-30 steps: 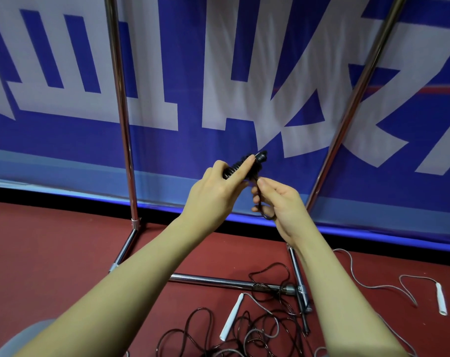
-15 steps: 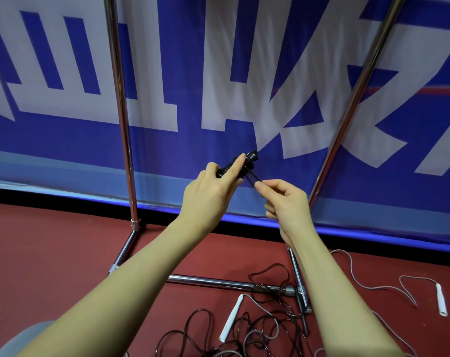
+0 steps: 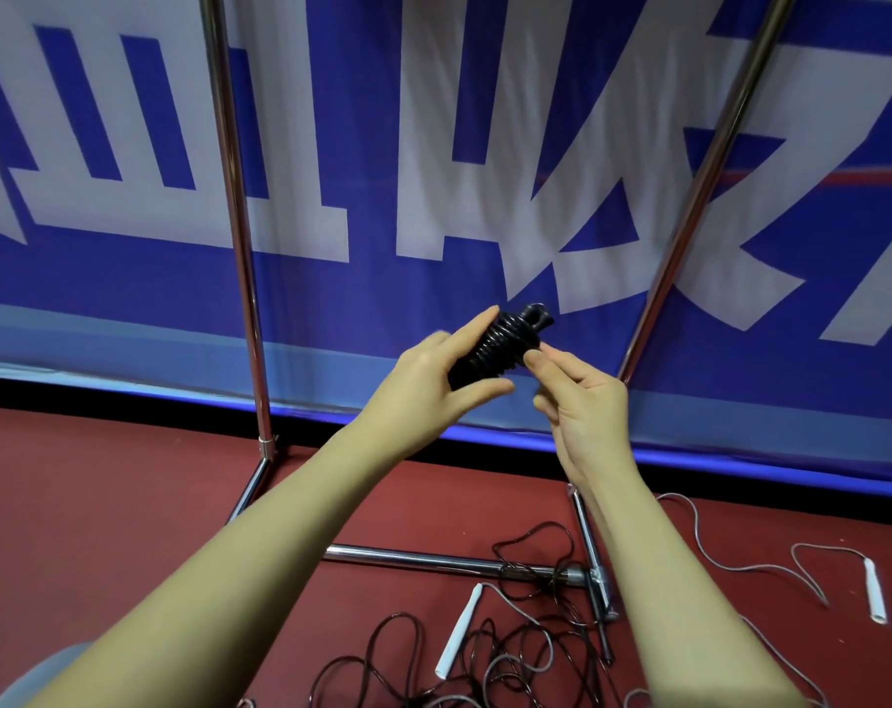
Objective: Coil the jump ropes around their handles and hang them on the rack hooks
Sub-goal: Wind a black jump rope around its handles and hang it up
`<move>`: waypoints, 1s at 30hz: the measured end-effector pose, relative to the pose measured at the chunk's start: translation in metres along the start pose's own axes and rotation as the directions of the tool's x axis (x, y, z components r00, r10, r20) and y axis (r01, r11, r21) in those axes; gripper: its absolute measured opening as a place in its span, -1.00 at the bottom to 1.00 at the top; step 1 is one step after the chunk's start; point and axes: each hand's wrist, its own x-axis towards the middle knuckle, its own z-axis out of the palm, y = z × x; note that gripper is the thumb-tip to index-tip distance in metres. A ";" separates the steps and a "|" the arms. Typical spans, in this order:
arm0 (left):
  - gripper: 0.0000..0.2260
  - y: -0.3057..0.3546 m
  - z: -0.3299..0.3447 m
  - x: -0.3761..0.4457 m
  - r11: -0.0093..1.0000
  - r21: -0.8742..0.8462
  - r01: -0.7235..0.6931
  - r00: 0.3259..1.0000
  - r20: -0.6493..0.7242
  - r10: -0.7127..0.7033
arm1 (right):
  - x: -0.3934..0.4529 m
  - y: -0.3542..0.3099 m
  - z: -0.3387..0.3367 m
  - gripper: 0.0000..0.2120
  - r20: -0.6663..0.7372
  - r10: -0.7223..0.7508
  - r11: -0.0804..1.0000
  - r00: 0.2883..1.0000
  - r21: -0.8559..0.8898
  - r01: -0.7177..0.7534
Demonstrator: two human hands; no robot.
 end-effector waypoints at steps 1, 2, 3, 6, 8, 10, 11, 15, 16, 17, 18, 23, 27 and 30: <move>-0.38 -0.001 0.000 0.000 0.993 0.119 0.000 1.000 -0.019 0.002 | 0.000 0.001 0.001 -0.85 -0.004 -0.013 1.000 1.000 -0.017 0.013; -0.40 0.000 0.000 0.001 0.975 0.219 0.019 0.999 -0.042 -0.010 | 0.001 0.001 0.002 -0.84 -0.012 -0.023 0.999 1.000 -0.026 0.023; -0.42 0.002 0.002 0.001 0.956 0.293 0.031 0.997 -0.073 -0.010 | 0.001 0.002 0.004 -0.83 -0.020 -0.028 0.999 0.999 -0.024 0.027; -0.51 0.008 0.005 -0.002 0.905 0.421 -0.065 0.985 -0.121 0.127 | 0.002 0.003 0.008 -0.79 -0.038 -0.024 1.000 0.999 0.009 0.024; -0.55 0.004 0.007 -0.004 0.849 0.510 -0.142 0.968 -0.109 0.228 | 0.002 0.003 0.009 -0.81 -0.036 -0.029 1.000 0.999 -0.002 0.029; -0.55 -0.002 0.009 -0.004 0.841 0.514 -0.166 0.960 -0.112 0.258 | 0.002 0.003 0.007 -0.83 0.007 -0.026 0.999 1.000 -0.021 0.027; -0.55 -0.004 0.008 -0.003 0.845 0.506 -0.171 0.954 -0.128 0.269 | 0.002 0.004 0.006 -0.83 0.038 -0.022 0.999 0.999 -0.027 0.023; -0.57 -0.012 0.006 0.001 0.827 0.545 -0.139 0.927 -0.223 0.303 | 0.002 0.005 0.007 -0.78 0.165 -0.005 0.997 0.986 -0.069 0.016; -0.59 -0.013 0.007 0.002 0.825 0.549 -0.130 0.923 -0.236 0.303 | 0.002 0.005 0.008 -0.78 0.178 -0.002 0.998 0.984 -0.061 0.013; -0.59 -0.013 0.009 0.001 0.822 0.555 -0.127 0.921 -0.242 0.305 | 0.002 0.005 0.009 -0.77 0.174 0.000 0.999 0.985 -0.048 0.008; -0.60 -0.013 0.009 0.001 0.815 0.565 -0.128 0.919 -0.243 0.312 | 0.002 0.004 0.009 -0.77 0.159 0.008 0.999 0.987 -0.034 -0.003; -0.60 -0.015 0.006 0.001 0.800 0.587 -0.124 0.910 -0.254 0.327 | 0.001 -0.001 0.010 -0.91 0.127 0.128 0.989 0.984 -0.086 -0.118; -0.60 -0.015 0.008 -0.002 0.807 0.581 -0.104 0.922 -0.248 0.297 | 0.003 -0.001 0.008 -0.82 0.064 0.184 0.974 0.981 -0.146 -0.173; -0.59 -0.016 0.012 -0.001 0.801 0.592 -0.084 0.919 -0.266 0.293 | 0.002 -0.004 0.007 -0.89 0.055 0.121 0.992 0.991 -0.050 -0.118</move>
